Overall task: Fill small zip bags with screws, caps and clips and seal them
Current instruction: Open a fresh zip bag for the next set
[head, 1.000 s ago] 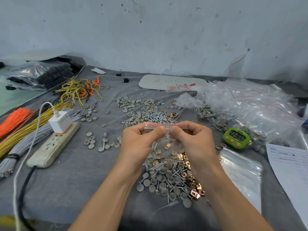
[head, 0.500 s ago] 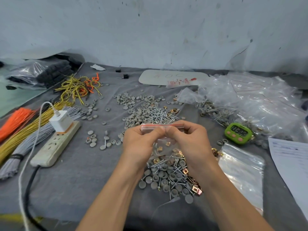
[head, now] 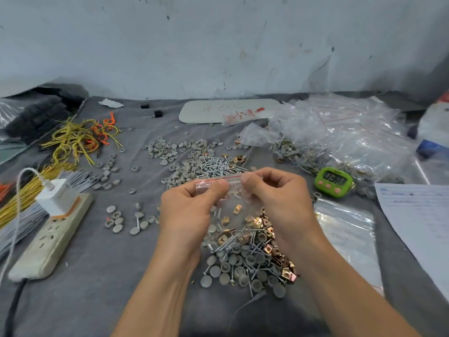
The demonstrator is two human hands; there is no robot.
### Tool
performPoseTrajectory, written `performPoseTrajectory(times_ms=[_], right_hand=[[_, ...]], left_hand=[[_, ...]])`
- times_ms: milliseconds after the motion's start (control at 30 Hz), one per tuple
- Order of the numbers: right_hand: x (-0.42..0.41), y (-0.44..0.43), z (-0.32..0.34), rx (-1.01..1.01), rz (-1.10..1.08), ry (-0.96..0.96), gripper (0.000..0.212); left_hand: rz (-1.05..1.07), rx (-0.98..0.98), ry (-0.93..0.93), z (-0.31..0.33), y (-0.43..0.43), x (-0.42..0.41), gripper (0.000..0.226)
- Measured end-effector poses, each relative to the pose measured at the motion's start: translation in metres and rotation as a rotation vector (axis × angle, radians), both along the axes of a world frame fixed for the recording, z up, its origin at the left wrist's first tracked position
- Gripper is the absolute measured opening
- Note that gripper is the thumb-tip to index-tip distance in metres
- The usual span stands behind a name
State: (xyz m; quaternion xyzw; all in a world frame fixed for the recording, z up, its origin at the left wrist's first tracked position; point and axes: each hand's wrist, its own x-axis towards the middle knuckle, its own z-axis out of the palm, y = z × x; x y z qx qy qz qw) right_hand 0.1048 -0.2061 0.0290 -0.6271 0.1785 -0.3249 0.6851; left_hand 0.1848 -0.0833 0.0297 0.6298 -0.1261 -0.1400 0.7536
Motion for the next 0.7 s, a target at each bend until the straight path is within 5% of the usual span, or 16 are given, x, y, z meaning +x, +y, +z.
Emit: performPoseTrajectory(times_ms=[333,700], right_hand=[[-0.003,-0.002,0.001,0.213,-0.044,0.001,0.029],[-0.004,0.004,0.001,0.107,0.022,-0.072,0.031]], left_hand=[[-0.014,-0.036,-0.004,-0.001,0.003,0.001,0.012],[0.047,-0.061,0.004,-0.002,0.008,-0.002,0.016]])
